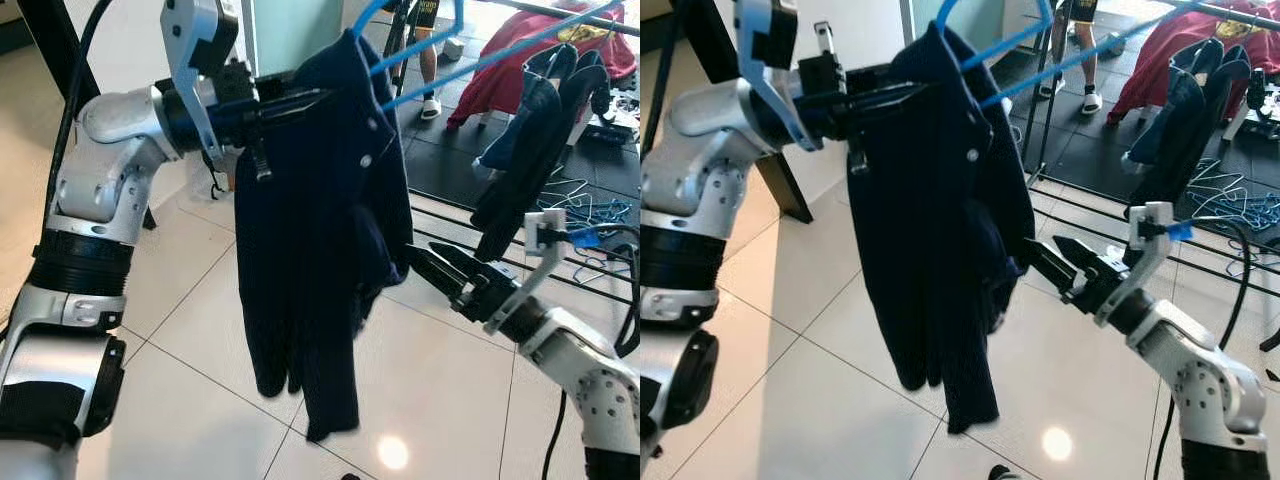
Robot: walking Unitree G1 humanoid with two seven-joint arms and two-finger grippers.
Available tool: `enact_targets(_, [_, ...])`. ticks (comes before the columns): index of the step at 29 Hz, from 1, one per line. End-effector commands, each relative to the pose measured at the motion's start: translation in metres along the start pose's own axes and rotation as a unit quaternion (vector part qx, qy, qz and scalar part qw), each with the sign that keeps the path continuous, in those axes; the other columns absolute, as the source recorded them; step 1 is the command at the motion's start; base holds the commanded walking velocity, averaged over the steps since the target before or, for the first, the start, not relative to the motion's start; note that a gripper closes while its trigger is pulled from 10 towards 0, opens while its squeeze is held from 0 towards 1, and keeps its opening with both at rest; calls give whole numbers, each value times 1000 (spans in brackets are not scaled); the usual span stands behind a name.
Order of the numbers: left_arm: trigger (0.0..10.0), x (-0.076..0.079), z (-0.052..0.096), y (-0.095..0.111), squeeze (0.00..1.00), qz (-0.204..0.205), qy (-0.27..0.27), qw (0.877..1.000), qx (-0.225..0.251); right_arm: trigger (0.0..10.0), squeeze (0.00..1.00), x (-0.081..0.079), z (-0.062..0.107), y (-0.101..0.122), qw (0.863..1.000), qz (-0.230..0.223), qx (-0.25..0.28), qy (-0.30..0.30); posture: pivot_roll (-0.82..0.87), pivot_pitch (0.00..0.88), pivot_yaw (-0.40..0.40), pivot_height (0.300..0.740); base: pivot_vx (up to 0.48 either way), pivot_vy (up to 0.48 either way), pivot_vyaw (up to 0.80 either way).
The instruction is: Hang hanger
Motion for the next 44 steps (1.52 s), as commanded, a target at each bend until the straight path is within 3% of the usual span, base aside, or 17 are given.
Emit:
enact_targets(1, [10000,0,-3,18,0,-17,2,999,39,0,0,4,-1,-6,1000,-15,-10,-15,-58,143,-23,740,0,0,0])
enact_targets(7, [10000,0,-7,24,0,-20,8,998,55,0,0,11,-5,-7,999,-21,-15,-46,-59,142,-27,740,0,0,0])
enact_targets(16, [10000,1,-8,29,0,-14,19,997,74,0,0,2,-10,-3,999,-33,-2,-30,-58,142,-30,740,0,0,0])
enact_targets(17, [10000,1,-9,30,0,-14,20,997,76,10000,1000,-3,-11,-2,1000,-21,-3,-19,-59,139,-34,740,0,0,0])
enact_targets(22, [10000,2,-9,30,0,-14,21,997,77,10000,1000,-7,-12,-2,1000,-13,-4,-10,-59,139,-34,740,0,0,0])
enact_targets(24, [10000,3,-10,31,0,-12,21,996,81,10000,1000,-21,-12,7,999,-27,28,32,-63,135,-35,740,0,0,0])
enact_targets(27, [10000,4,-12,31,0,-10,19,996,83,10000,1000,-26,-9,18,995,-52,65,53,-63,135,-35,740,0,0,0])
enact_targets(35, [10000,5,-13,31,0,-8,20,996,86,10000,1000,-20,-7,30,991,-70,105,39,-67,132,-36,740,0,0,0])
enact_targets(37, [10000,6,-13,31,0,-8,20,996,86,10000,1000,-14,-6,43,983,-96,155,24,-65,132,-38,740,0,0,0])
enact_targets(44, [10000,6,-14,31,0,-8,21,996,86,10000,1000,-9,-6,47,978,-121,171,12,-66,136,-38,740,0,0,0])
Point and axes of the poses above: a point about 5 cm out from each wrist's last joint towards the gripper, its own z axis pointing back from the gripper into the wrist, its own y axis along the axis of the wrist's last joint, x = y × z, the point moved 3 cm from there along -z, pointing out of the wrist towards the gripper, and after that the axes turned 6 degrees about z, right-handed, at the moved point
